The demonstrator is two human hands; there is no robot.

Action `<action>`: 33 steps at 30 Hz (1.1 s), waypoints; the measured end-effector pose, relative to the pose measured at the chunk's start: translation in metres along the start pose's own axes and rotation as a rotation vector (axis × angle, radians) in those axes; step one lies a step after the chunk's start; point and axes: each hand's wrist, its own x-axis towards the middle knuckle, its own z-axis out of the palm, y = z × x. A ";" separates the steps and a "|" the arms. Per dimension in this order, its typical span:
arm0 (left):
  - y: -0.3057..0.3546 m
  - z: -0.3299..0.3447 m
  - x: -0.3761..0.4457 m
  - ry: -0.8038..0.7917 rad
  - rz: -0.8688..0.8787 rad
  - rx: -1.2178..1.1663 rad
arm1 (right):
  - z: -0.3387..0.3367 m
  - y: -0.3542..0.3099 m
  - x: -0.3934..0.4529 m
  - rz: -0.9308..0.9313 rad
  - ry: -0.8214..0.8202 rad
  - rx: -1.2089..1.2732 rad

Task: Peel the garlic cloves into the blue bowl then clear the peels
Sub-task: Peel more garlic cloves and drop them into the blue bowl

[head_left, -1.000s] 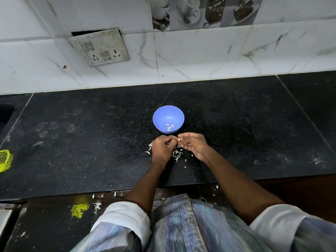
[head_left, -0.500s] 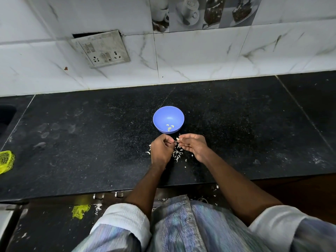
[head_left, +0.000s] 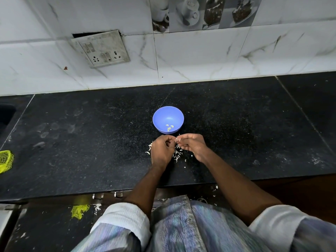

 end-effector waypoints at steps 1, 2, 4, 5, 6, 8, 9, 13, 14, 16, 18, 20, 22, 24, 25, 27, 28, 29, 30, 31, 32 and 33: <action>0.002 0.000 0.000 0.004 0.012 0.012 | 0.000 0.000 0.000 0.006 -0.003 0.002; 0.003 0.000 -0.001 0.004 0.021 0.021 | 0.000 0.001 0.001 0.011 -0.005 0.006; 0.003 0.000 -0.001 -0.002 0.035 0.026 | 0.001 0.003 0.002 0.013 -0.004 0.012; 0.003 0.001 -0.001 -0.006 0.037 0.026 | 0.001 0.003 0.002 0.010 -0.004 0.012; 0.003 0.001 0.000 -0.007 0.033 0.024 | 0.001 0.003 0.003 0.004 -0.002 0.009; 0.004 0.000 0.000 -0.002 0.025 0.010 | 0.001 0.003 0.004 -0.013 0.000 -0.006; 0.005 0.000 0.000 -0.001 0.021 -0.002 | 0.002 0.003 0.004 -0.018 0.001 -0.016; 0.005 0.000 0.000 -0.010 0.048 -0.023 | 0.002 0.004 0.006 -0.021 -0.004 -0.044; 0.005 0.000 0.000 -0.005 0.063 -0.022 | 0.001 0.004 0.006 -0.022 -0.011 -0.050; 0.004 0.000 0.001 -0.002 0.079 -0.027 | 0.000 0.004 0.007 -0.018 -0.026 -0.051; 0.005 0.000 0.002 0.002 0.073 -0.052 | -0.001 0.002 0.008 -0.014 -0.032 -0.035; 0.006 0.001 0.004 -0.005 0.062 -0.087 | -0.001 0.000 0.009 -0.016 -0.030 -0.004; 0.005 0.002 0.004 -0.012 0.066 -0.107 | -0.001 0.000 0.009 -0.022 -0.023 0.005; 0.005 0.003 0.005 0.007 0.052 -0.095 | 0.000 0.000 0.010 -0.029 -0.011 -0.007; 0.005 0.002 0.005 0.024 0.040 -0.082 | 0.001 0.000 0.010 -0.030 -0.009 -0.015; 0.005 0.001 0.006 0.048 0.043 -0.056 | 0.002 -0.001 0.010 -0.032 -0.017 -0.028; 0.004 0.001 0.006 0.046 0.055 -0.047 | 0.002 -0.001 0.009 -0.032 -0.020 -0.032; 0.004 0.000 0.006 0.040 0.074 -0.037 | 0.002 -0.002 0.009 -0.033 -0.021 -0.034; 0.003 0.000 0.007 0.032 0.096 -0.024 | 0.002 -0.002 0.010 -0.033 -0.022 -0.036; 0.001 0.000 0.007 0.026 0.119 -0.008 | 0.002 -0.002 0.010 -0.032 -0.022 -0.040; -0.001 0.000 0.008 0.023 0.139 0.008 | 0.002 -0.003 0.010 -0.031 -0.022 -0.045; -0.003 0.001 0.009 0.025 0.156 0.022 | 0.001 -0.003 0.010 -0.029 -0.021 -0.053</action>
